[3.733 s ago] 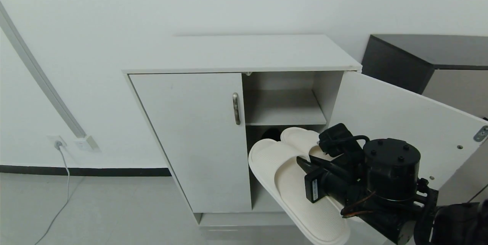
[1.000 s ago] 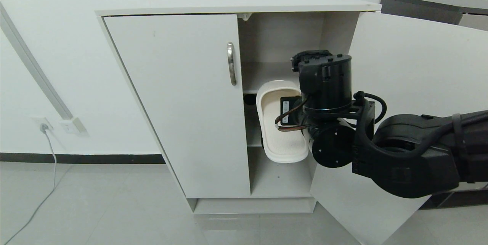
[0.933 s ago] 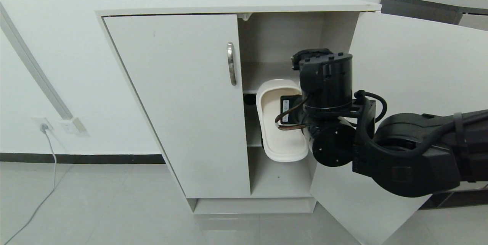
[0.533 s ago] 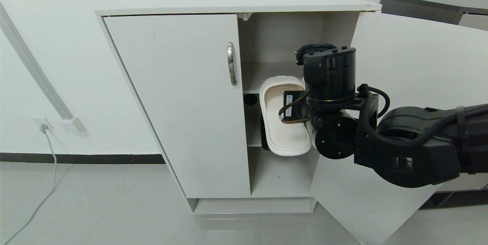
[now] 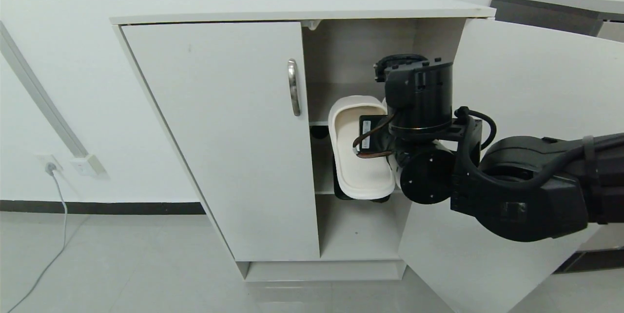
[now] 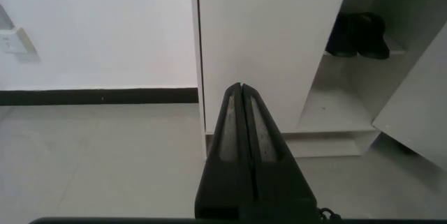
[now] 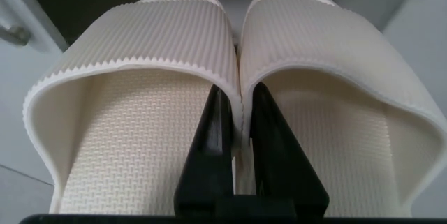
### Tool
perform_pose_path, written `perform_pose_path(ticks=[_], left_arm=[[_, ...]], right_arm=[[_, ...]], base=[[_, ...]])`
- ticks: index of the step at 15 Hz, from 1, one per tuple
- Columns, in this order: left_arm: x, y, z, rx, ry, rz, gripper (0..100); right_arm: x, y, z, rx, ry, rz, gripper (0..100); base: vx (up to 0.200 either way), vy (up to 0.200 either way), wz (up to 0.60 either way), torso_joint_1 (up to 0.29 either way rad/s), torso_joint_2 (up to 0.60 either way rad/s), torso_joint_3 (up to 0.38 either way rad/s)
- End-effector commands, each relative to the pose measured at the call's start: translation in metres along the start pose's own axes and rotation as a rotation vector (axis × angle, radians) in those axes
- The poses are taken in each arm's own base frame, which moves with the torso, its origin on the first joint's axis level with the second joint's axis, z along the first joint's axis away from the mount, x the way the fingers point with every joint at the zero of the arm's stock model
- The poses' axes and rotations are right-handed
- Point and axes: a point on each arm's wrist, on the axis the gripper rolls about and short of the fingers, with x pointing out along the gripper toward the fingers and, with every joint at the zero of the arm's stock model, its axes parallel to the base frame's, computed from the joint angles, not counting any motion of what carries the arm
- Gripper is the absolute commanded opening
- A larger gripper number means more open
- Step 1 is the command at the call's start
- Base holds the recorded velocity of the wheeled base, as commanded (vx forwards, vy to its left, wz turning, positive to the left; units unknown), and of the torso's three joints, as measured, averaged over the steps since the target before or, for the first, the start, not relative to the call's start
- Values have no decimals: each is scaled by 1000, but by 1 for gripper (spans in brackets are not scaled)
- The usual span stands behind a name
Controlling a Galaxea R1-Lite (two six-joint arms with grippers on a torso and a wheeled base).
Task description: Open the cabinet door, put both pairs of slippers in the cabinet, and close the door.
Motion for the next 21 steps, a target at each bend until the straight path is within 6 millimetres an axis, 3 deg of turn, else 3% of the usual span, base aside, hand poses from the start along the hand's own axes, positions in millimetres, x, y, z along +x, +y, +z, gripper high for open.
perform_pose_path(ticks=[1, 8, 11, 21], left_arm=[[0, 0, 0, 1, 0, 0, 0], [0, 0, 0, 1, 2, 0, 0], [0, 0, 0, 0, 0, 0, 0], [0, 0, 0, -3, 2, 2, 0]], right_arm=[[2, 2, -4, -10, 7, -1, 0], [10, 6, -13, -23, 20, -5, 0], [18, 5, -14, -23, 30, 28, 0], [77, 16, -12, -11, 29, -11, 0]], base=[[200, 0, 0, 2, 7, -2], [200, 0, 0, 4, 2, 3], [0, 0, 0, 0, 0, 0], [0, 0, 0, 0, 0, 0]])
